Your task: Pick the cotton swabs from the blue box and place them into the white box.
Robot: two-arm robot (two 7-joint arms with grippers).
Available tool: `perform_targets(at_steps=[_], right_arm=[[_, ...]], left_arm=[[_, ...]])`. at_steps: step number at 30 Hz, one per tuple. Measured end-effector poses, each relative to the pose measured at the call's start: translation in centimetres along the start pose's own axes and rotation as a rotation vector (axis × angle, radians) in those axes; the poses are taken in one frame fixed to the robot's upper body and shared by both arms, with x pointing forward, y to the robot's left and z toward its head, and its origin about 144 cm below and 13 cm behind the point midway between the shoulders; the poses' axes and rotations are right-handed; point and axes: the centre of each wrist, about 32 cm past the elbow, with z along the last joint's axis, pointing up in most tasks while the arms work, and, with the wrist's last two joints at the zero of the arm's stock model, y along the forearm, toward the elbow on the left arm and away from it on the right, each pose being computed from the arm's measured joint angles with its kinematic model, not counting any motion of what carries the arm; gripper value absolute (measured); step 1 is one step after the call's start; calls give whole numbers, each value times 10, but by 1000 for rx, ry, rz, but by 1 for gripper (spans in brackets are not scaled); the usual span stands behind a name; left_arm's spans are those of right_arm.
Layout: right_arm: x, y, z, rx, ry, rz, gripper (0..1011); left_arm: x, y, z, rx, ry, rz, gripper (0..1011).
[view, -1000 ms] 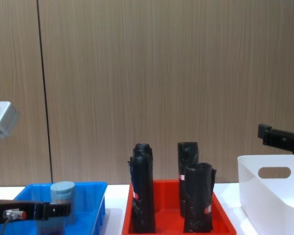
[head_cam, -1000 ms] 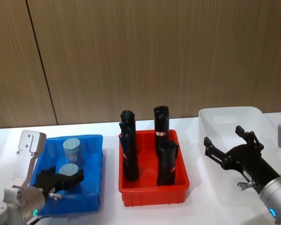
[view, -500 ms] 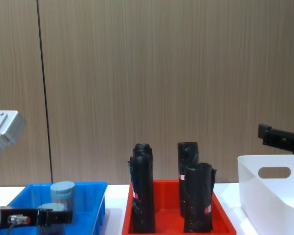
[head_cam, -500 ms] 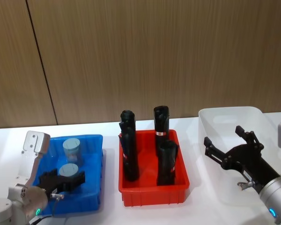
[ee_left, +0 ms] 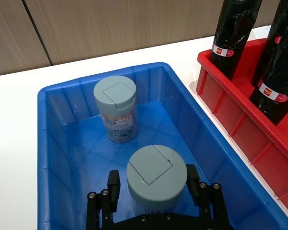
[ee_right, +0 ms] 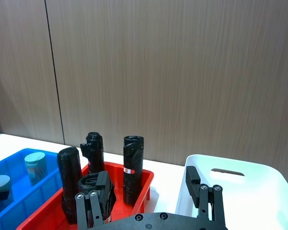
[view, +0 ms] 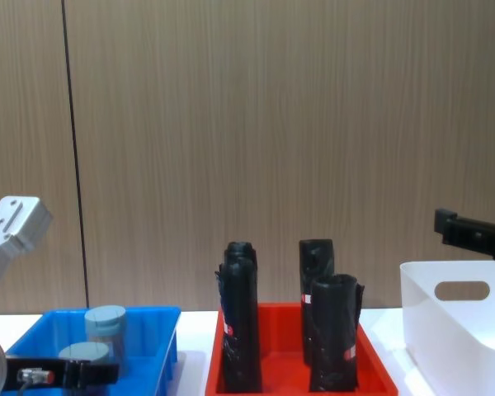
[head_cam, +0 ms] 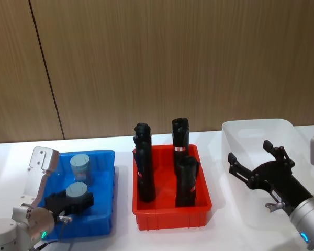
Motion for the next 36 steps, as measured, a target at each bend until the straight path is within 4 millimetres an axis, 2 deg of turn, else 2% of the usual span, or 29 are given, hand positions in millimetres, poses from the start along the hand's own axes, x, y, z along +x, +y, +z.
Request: perform_targets(at_steps=[5, 6, 9, 22, 36], right_arm=[[0, 0, 0, 0, 0, 0, 1002], [0, 0, 0, 0, 0, 0, 1002], [0, 0, 0, 0, 0, 0, 1002], [0, 0, 0, 0, 0, 0, 1002], [0, 0, 0, 0, 0, 0, 1002]], left_arm=[[0, -2, -1, -6, -3, -1, 771], [0, -3, -1, -10, -4, -2, 713], [0, -4, -2, -18, -5, -1, 663], [-3, 2, 3, -89, -40, 1, 659], [-1, 21, 22, -216, -156, -86, 659]])
